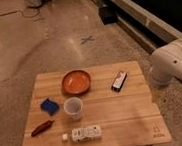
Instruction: Stand the bottle upright
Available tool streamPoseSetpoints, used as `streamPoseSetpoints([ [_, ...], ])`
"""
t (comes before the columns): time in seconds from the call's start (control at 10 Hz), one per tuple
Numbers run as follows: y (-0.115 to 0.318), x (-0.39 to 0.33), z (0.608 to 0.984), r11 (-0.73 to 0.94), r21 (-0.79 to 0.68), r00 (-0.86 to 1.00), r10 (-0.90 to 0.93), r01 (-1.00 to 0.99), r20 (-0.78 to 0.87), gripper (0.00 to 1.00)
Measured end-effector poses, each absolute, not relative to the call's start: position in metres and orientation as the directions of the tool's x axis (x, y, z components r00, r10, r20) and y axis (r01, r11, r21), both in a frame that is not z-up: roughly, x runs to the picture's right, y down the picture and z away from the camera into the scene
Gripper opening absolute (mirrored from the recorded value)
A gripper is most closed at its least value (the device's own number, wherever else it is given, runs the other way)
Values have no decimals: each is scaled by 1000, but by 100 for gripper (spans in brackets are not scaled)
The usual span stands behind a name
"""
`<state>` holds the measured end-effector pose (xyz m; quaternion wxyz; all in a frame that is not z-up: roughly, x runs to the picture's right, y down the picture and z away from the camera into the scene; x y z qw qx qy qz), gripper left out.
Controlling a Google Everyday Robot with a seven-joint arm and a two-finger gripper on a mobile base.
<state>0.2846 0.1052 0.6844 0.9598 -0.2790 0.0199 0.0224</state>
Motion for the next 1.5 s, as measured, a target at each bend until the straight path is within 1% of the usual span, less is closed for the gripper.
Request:
streamPoseSetpoints([
  [0.9,107,285,684,844,-535,998,12,-45,-64,65],
  [1.2,138,246,688,836,-542,986,-148,83,-78,65],
  [1.5,178,186,698,808,-556,959,-275,195,-63,65],
])
